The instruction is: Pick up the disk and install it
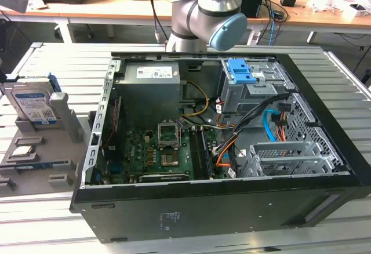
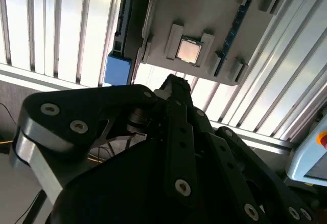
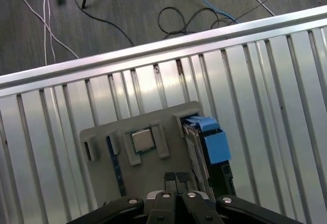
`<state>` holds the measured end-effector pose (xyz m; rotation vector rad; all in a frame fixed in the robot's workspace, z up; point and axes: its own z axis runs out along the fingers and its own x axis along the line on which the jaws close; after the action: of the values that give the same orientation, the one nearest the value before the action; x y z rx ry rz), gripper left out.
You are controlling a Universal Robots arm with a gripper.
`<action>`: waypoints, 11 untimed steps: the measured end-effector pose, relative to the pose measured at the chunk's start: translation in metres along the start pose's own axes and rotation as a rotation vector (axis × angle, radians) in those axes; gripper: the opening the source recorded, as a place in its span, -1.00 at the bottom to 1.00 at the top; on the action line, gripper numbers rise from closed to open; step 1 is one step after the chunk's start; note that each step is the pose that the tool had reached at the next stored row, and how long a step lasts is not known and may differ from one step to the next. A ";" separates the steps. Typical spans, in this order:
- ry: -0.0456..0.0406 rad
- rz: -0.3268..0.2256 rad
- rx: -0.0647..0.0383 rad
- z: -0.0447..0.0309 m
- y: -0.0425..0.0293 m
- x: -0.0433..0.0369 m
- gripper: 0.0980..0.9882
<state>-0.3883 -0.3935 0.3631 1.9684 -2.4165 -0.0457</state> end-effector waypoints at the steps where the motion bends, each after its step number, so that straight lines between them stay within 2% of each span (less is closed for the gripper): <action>1: 0.0004 -0.011 0.000 0.0000 0.0000 0.0000 -0.98; 11: 0.0070 -0.184 0.000 0.0000 0.0000 0.0000 -0.98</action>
<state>-0.3883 -0.3935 0.3631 2.1805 -2.2235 -0.0419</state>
